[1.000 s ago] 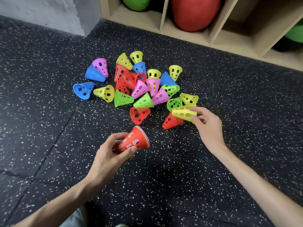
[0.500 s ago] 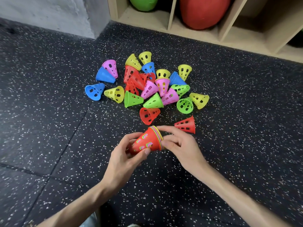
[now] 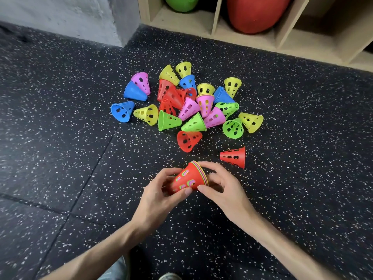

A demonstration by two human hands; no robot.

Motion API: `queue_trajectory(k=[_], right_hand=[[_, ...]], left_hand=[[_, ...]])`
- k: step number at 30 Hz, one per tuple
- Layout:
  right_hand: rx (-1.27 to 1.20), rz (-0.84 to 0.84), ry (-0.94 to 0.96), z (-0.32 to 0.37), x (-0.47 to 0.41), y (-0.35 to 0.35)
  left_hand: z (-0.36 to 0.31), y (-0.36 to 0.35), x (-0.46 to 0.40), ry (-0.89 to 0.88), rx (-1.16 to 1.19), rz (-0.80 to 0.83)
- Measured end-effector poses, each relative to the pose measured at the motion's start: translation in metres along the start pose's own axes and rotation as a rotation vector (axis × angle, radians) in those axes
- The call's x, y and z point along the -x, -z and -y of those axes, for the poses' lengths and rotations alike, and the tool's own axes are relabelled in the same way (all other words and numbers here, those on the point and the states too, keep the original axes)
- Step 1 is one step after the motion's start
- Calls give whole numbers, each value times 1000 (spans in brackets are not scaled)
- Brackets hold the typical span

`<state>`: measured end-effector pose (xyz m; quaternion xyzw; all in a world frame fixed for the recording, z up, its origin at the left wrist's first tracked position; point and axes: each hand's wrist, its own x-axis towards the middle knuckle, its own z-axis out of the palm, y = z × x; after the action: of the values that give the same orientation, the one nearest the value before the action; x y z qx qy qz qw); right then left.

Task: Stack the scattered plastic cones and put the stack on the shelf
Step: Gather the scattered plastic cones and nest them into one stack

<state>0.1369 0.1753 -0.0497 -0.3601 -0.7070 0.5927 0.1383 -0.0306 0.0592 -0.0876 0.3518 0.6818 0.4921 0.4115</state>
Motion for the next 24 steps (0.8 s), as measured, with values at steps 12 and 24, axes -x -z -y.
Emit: queue_trajectory(k=[12,24], right_hand=[[-33,-158,12,1,-12,4],[-67,-188,-80,-14,-11,1]], left_hand=[[-46,75,-88,-153,-503,190],[3,139,-179,111,-593,-209]])
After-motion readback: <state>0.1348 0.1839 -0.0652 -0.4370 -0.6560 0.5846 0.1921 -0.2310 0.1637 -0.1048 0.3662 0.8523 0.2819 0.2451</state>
